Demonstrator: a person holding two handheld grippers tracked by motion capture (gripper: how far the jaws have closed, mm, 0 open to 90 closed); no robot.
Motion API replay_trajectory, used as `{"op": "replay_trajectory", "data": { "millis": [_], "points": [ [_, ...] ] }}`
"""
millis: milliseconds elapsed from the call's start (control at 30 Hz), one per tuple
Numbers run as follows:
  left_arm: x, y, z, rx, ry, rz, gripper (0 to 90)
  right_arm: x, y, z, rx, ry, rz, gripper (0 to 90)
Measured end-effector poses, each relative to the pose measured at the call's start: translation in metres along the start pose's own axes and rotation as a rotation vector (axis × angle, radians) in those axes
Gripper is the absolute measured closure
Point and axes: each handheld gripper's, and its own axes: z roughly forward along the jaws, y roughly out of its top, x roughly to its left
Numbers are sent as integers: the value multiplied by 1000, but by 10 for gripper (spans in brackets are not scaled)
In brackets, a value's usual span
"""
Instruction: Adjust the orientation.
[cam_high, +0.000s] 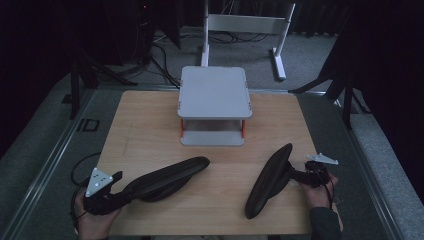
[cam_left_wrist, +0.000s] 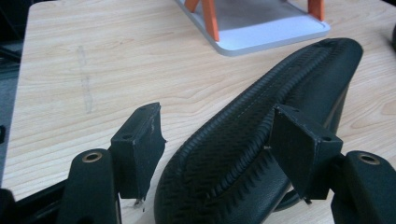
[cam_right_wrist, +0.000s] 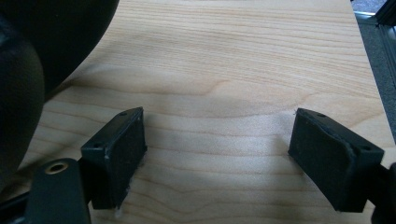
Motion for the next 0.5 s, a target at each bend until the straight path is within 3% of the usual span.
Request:
{"op": "replay_trajectory", "data": {
  "millis": [400,500],
  "points": [
    [0,-3,4,15,-68,50,402,0,0,0,0,2,-1,184],
    [-1,-6,4,-1,-63,58,388,0,0,0,0,2,-2,184]
  ]
}}
